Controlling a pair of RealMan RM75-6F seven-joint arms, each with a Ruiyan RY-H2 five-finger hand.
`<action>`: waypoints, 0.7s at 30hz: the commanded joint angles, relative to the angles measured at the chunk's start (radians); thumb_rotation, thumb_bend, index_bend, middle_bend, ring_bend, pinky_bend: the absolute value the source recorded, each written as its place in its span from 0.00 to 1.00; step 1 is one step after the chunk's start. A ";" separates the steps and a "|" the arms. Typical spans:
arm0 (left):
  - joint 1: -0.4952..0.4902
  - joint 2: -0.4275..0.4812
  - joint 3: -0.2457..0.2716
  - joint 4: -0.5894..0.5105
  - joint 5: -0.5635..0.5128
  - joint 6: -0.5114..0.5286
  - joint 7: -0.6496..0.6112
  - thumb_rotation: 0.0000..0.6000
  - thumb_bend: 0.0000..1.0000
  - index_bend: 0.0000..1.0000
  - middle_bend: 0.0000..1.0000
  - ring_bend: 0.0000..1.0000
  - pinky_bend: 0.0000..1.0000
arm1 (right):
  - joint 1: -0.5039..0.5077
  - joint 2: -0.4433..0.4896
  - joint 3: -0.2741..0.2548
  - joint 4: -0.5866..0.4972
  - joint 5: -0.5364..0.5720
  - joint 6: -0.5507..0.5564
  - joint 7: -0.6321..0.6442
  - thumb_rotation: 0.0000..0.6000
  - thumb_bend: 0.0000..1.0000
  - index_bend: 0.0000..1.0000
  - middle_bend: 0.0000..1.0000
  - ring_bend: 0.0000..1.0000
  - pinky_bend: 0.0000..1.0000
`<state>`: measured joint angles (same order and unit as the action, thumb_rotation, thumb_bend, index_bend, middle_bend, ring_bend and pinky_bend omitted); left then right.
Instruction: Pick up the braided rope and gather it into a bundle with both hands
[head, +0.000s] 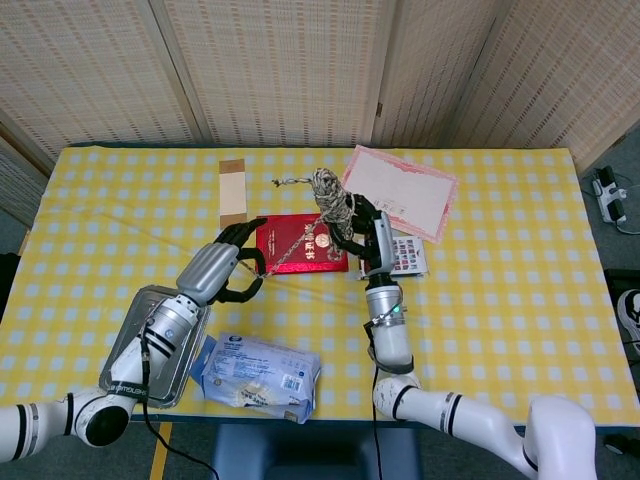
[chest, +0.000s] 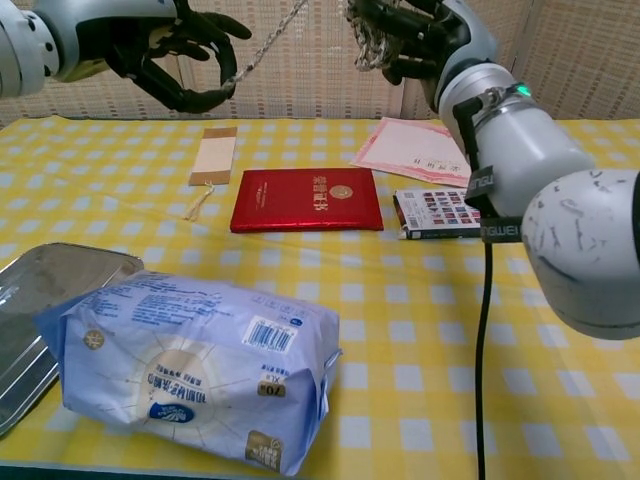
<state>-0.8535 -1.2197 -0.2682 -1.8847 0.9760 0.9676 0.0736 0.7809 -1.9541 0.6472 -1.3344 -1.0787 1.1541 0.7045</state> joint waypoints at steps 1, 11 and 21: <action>-0.004 0.000 0.001 0.018 -0.022 -0.011 0.009 1.00 0.53 0.66 0.05 0.00 0.00 | -0.025 0.029 -0.009 -0.027 -0.044 0.002 0.059 1.00 0.69 0.89 0.75 0.91 0.86; -0.025 -0.015 0.019 0.093 -0.125 -0.039 0.079 1.00 0.53 0.67 0.05 0.00 0.00 | -0.064 0.092 -0.041 -0.080 -0.122 0.009 0.153 1.00 0.69 0.89 0.75 0.91 0.86; -0.038 -0.007 0.012 0.145 -0.183 -0.035 0.121 1.00 0.53 0.67 0.05 0.00 0.00 | -0.091 0.180 -0.146 -0.091 -0.249 0.005 0.162 1.00 0.69 0.89 0.75 0.91 0.86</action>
<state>-0.8906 -1.2284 -0.2559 -1.7425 0.7918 0.9306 0.1916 0.6942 -1.7889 0.5177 -1.4275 -1.3104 1.1601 0.8707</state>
